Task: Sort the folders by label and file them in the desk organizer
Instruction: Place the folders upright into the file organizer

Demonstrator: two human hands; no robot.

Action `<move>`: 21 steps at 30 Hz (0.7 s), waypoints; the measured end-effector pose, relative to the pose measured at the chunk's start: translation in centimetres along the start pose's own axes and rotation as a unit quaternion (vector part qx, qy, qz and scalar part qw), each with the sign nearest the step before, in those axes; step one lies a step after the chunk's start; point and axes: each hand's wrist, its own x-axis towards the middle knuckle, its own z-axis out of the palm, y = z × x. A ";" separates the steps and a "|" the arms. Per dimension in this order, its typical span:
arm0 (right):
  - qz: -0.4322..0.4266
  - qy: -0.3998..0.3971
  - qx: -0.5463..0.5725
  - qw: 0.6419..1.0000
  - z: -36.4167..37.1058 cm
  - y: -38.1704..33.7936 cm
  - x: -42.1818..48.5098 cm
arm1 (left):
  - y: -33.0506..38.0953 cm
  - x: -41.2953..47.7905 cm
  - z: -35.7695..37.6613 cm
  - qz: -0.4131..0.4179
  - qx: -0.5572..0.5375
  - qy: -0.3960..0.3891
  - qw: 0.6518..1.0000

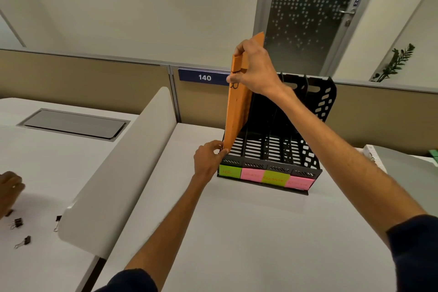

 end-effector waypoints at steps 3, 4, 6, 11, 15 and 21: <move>0.005 -0.017 0.024 1.000 2.0 1.1 -1.5 | 0.2 -0.1 0.0 -0.024 -0.027 -0.002 0.999; 0.003 -0.034 0.028 0.999 2.7 1.4 -2.0 | 0.1 -0.2 -0.1 -0.030 -0.029 -0.003 0.999; -0.001 -0.064 0.027 0.998 4.1 2.0 -2.9 | 0.0 -0.2 -0.1 -0.041 -0.038 -0.005 0.998; -0.034 -0.095 0.059 0.993 5.9 2.1 -4.0 | 0.0 -0.4 0.0 -0.054 -0.041 -0.018 0.998; -0.005 -0.070 0.114 0.991 5.5 2.0 -4.3 | 0.4 -0.7 -0.3 -0.050 -0.024 -0.013 0.998; 0.089 -0.049 0.201 0.974 4.0 2.8 -6.4 | 1.8 -2.5 -1.5 -0.035 -0.010 0.023 0.999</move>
